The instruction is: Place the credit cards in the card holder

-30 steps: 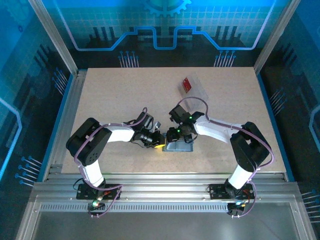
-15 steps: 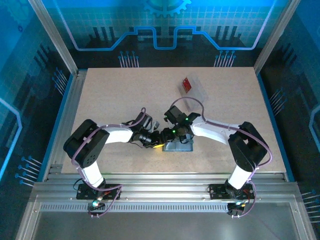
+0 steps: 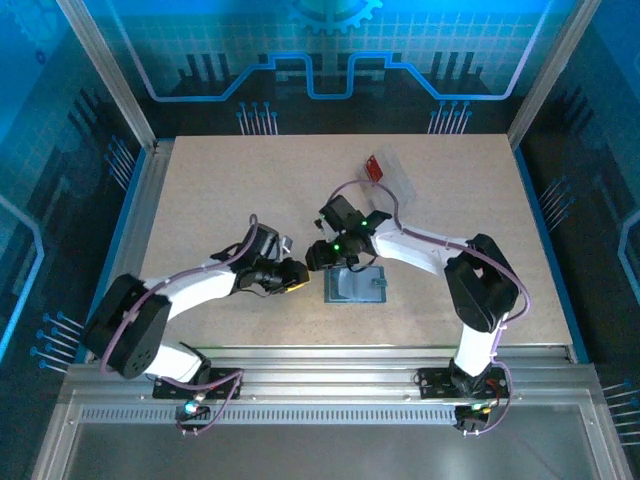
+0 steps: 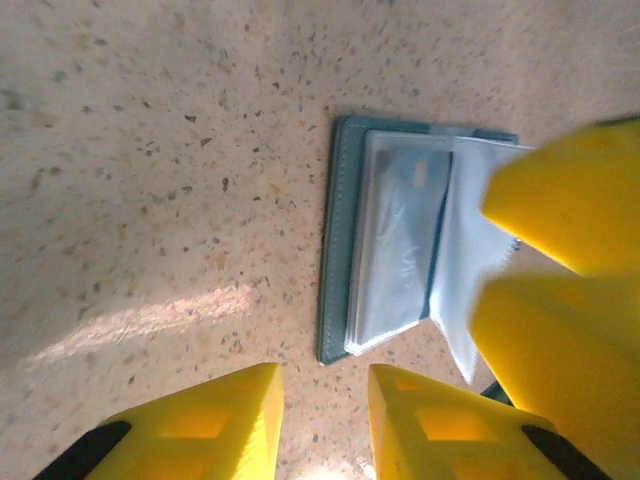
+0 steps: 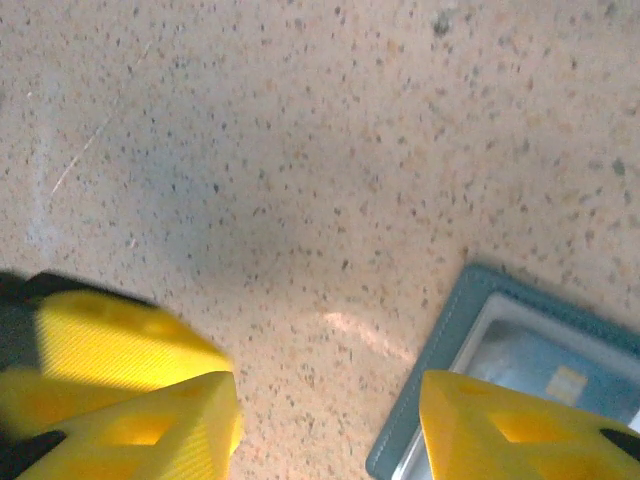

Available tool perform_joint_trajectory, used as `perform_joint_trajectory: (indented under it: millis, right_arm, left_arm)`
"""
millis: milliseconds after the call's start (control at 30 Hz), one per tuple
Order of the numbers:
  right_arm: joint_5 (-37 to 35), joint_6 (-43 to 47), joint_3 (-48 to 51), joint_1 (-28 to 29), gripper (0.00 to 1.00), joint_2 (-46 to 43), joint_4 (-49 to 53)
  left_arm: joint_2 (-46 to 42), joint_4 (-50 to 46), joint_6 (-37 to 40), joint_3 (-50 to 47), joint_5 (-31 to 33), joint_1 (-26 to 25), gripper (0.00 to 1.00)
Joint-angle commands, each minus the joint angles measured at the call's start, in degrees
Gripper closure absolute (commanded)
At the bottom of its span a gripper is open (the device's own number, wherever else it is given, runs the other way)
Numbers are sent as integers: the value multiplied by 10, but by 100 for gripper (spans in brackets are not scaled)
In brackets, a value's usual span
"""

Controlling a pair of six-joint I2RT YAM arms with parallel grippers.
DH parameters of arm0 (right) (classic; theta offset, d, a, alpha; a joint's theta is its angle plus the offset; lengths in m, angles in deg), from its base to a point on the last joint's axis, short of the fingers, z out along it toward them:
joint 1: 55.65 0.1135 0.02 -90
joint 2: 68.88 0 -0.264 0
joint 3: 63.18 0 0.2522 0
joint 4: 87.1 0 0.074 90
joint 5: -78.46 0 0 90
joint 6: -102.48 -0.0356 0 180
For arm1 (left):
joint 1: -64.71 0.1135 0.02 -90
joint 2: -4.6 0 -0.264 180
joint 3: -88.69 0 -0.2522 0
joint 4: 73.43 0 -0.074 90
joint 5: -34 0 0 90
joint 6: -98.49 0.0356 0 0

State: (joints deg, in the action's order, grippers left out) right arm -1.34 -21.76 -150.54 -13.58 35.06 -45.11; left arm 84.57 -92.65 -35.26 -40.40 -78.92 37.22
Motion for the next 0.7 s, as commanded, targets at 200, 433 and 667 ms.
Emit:
perform_joint_trajectory:
  millis: [200, 433, 667]
  right_arm:
    - [-7, 45, -79, -6, 47, 8, 36]
    - [-40, 62, -2, -69, 50, -99, 55]
    - [-132, 83, 29, -152, 63, -144, 84]
  left_arm:
    - [-170, -59, -3, -50, 21, 19, 50]
    - [-181, -37, 27, -44, -7, 18, 36]
    - [-60, -4, 37, 28, -29, -3, 33]
